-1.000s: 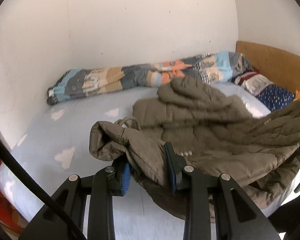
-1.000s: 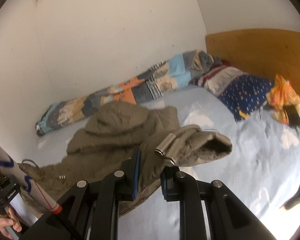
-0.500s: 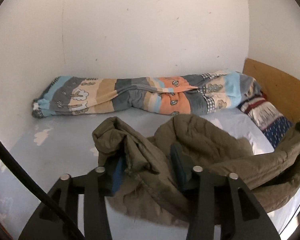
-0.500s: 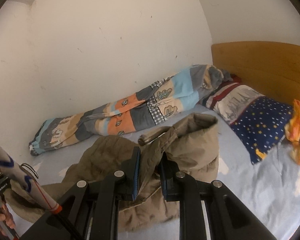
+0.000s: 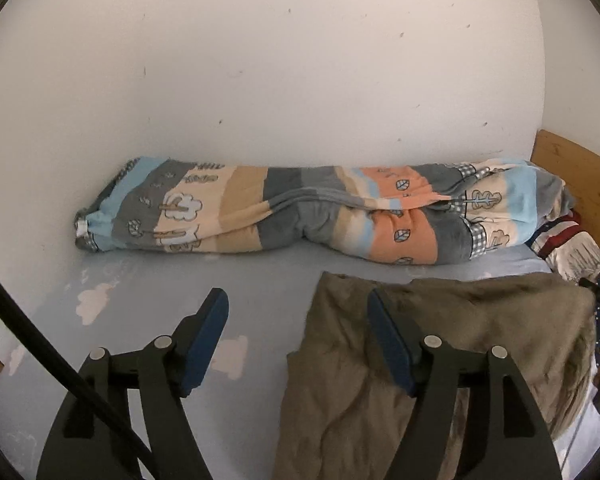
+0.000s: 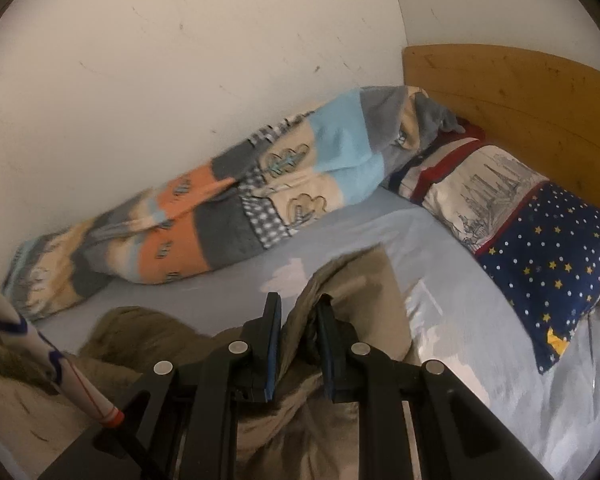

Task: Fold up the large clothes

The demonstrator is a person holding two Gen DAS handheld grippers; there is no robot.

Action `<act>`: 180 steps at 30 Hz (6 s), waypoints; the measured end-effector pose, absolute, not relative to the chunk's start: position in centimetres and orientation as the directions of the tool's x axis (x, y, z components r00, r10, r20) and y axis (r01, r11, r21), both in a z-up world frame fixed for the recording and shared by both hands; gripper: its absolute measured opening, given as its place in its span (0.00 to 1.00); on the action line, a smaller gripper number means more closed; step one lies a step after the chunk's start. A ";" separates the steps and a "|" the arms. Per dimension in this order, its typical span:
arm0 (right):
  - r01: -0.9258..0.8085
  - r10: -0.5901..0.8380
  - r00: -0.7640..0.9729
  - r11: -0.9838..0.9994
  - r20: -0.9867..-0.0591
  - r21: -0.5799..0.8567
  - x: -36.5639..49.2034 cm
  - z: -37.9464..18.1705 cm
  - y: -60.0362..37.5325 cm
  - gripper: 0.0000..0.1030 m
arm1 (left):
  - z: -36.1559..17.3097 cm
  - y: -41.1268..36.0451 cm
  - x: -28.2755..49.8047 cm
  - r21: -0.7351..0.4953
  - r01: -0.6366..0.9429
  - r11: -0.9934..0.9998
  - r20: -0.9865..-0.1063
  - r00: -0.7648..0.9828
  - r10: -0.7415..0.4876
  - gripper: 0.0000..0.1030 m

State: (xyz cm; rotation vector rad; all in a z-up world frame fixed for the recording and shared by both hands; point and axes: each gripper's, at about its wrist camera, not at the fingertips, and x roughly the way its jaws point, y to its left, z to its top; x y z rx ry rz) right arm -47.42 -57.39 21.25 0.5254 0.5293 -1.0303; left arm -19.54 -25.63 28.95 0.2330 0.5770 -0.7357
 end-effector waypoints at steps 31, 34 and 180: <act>0.771 -0.400 0.413 0.631 -0.818 0.081 -43.3 9.6 -51.3 0.13 | 9.2 -39.0 -26.6 -0.061 0.846 0.530 -0.799 0.277 -0.534 0.78; 0.782 -0.343 0.420 0.606 -0.840 0.144 -43.0 7.8 -53.1 0.13 | 8.1 -39.9 -26.4 -0.046 0.849 0.527 -0.811 0.277 -0.516 0.80; 0.870 -0.344 0.378 0.449 -0.859 0.203 -47.1 9.6 -46.1 0.62 | 11.1 -29.7 -33.5 0.327 0.730 0.600 -0.663 0.630 -0.405 0.89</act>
